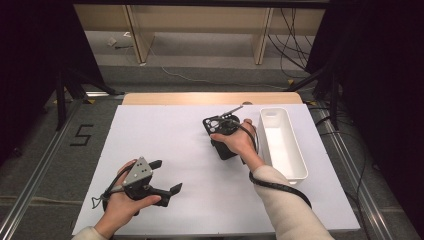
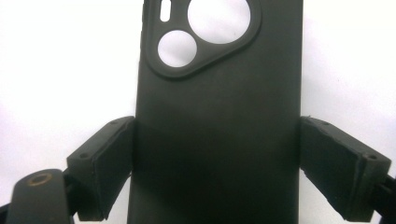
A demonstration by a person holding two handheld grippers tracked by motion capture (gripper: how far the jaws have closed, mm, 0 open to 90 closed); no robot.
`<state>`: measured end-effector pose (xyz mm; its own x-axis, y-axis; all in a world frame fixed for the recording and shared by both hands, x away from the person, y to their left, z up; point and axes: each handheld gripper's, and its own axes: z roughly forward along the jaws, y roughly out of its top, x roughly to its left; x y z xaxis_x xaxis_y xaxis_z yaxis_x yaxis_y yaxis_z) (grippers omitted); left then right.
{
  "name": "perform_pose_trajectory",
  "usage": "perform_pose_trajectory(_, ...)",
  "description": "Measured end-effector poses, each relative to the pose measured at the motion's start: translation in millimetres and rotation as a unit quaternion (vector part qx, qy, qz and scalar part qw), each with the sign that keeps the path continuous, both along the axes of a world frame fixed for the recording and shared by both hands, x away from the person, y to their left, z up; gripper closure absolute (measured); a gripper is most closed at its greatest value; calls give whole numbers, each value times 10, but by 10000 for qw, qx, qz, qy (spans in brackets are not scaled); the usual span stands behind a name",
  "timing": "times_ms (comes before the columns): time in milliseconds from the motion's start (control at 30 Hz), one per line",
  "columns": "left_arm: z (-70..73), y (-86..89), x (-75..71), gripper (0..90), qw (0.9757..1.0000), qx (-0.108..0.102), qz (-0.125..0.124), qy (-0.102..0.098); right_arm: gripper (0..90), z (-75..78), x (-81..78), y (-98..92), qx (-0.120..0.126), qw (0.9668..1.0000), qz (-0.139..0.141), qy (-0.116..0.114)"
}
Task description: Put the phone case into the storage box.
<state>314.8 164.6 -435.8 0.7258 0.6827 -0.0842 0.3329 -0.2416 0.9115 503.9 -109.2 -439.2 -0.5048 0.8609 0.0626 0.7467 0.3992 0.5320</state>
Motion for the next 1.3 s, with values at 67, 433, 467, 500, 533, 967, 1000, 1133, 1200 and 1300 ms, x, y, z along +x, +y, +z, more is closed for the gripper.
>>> perform_pose_trajectory(67, 0, -1, -1, 0, 10000, -2, -1, 0, 149, 19, -8, -3, 20, 10000, 17, -52)
perform_pose_trajectory(433, 1, 1, -1, 0, 10000, -7, 14, 4, 149, 132, -47, -15, 267, 9991, 9, -340)
perform_pose_trajectory(467, 0, 1, -1, 1, 10000, -7, 16, 5, 149, 138, -50, -19, 276, 9990, 9, -359)
perform_pose_trajectory(500, 0, 0, -1, 0, 10000, -8, 17, 7, 148, 146, -53, -23, 295, 9987, 7, -410)
perform_pose_trajectory(533, 0, 0, 0, 1, 10000, -6, 16, 7, 149, 155, -58, -27, 321, 9986, -11, -420)
perform_pose_trajectory(967, -1, 2, 1, 0, 10000, 2, 27, 5, 149, 261, -78, -93, 539, 9957, -81, -753)
perform_pose_trajectory(1000, -1, 2, 1, 1, 10000, -1, 29, 7, 149, 268, -80, -94, 572, 9952, -98, -782)
perform_pose_trajectory(1133, -3, 1, 1, 1, 10000, -19, 31, 8, 148, 298, -83, -113, 617, 9940, -114, -891)
perform_pose_trajectory(1200, -1, 2, 1, 1, 10000, -10, 30, 10, 148, 314, -86, -121, 644, 9935, -127, -934)
perform_pose_trajectory(1300, -2, 3, 2, 0, 10000, -6, 29, 11, 148, 340, -91, -133, 667, 9928, -154, -988)
